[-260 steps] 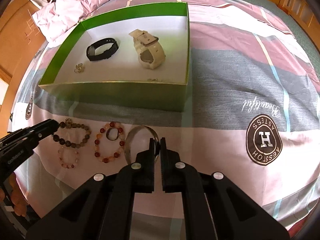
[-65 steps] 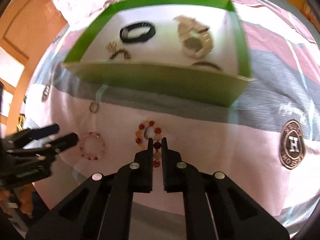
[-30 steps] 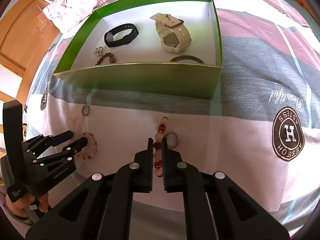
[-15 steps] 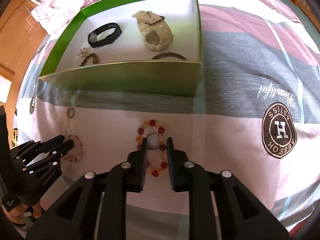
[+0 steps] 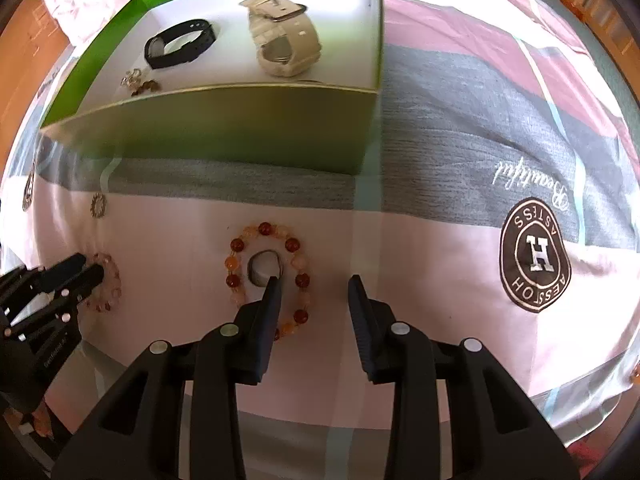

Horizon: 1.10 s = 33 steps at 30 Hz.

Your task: Organize jewelry

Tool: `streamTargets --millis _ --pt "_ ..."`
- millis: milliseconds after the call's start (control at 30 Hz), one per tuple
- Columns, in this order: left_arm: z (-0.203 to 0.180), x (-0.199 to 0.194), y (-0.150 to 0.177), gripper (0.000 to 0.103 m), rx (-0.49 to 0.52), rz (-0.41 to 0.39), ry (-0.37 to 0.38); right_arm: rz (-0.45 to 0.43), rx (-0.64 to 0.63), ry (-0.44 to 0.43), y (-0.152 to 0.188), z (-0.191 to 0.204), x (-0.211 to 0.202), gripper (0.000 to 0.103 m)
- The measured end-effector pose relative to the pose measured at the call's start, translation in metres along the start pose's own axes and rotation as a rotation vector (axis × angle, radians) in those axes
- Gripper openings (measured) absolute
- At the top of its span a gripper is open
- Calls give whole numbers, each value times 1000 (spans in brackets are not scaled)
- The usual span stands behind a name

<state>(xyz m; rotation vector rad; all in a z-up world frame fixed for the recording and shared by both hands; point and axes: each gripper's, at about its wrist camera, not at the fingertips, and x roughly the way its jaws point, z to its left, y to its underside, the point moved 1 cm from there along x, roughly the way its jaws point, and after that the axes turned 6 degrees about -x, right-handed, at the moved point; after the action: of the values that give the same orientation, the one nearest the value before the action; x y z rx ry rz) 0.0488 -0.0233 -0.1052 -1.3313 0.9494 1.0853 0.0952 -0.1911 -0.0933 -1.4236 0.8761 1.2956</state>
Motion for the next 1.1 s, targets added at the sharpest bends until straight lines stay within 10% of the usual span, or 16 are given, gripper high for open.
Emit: streamTargets --millis 500,1100 --pt "3 1 0 44 -7 -3 -28 9 -47 11 2 17 10 35" --pt "18 -16 0 7 -47 10 123 -62 -44 -65 10 12 -13 8"
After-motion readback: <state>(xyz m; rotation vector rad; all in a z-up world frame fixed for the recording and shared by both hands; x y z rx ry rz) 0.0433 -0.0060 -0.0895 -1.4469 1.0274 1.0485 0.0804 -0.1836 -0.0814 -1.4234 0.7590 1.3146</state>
